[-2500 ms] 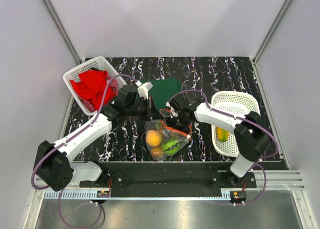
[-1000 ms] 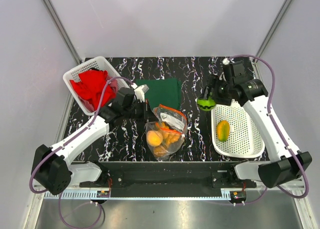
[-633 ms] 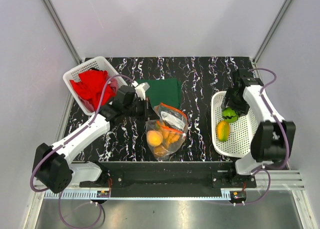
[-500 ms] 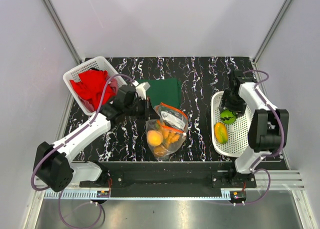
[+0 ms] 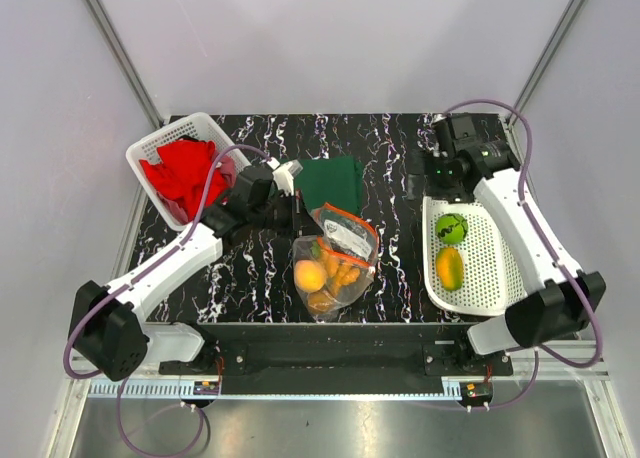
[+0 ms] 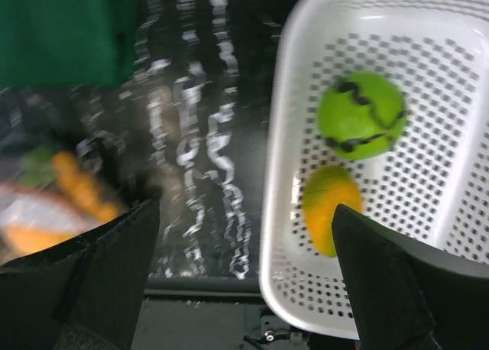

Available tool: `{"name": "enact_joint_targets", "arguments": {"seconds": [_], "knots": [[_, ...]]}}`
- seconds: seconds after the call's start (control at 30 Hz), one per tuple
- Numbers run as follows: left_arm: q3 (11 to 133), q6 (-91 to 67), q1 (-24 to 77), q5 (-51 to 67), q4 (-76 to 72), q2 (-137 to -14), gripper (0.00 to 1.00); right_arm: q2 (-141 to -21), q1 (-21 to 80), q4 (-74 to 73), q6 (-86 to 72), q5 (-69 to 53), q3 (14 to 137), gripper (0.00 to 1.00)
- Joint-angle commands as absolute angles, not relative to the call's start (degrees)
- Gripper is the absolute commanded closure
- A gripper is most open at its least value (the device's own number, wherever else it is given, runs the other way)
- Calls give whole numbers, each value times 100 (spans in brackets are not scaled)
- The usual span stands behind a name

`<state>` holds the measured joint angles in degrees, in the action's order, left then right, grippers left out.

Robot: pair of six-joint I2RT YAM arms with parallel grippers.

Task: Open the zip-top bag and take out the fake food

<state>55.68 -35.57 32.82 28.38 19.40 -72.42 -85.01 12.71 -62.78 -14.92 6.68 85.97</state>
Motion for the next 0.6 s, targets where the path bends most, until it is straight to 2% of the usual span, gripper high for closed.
{"name": "enact_joint_targets", "arguments": {"seconds": [0.0, 0.07, 0.2, 0.37, 0.57], "knots": [[5748, -3577, 3261, 3076, 1503, -7067, 100, -8183, 2204, -6830, -1450, -86, 9052, 3], [5704, -3586, 3261, 3076, 1477, -7014, 100, -8034, 2705, -6435, -1564, -911, 9053, 6], [5651, -3595, 3261, 3067, 1441, -6935, 100, -8077, 3199, -5591, -2099, -2246, 8877, 36], [5704, -3665, 3261, 3050, 1424, -6864, 100, -8700, 3779, -4888, -2556, -2724, 8737, 51], [5809, -3683, 3261, 3102, 1441, -6768, 100, -9149, 3858, -3947, -3032, -2874, 8008, 67]]}}
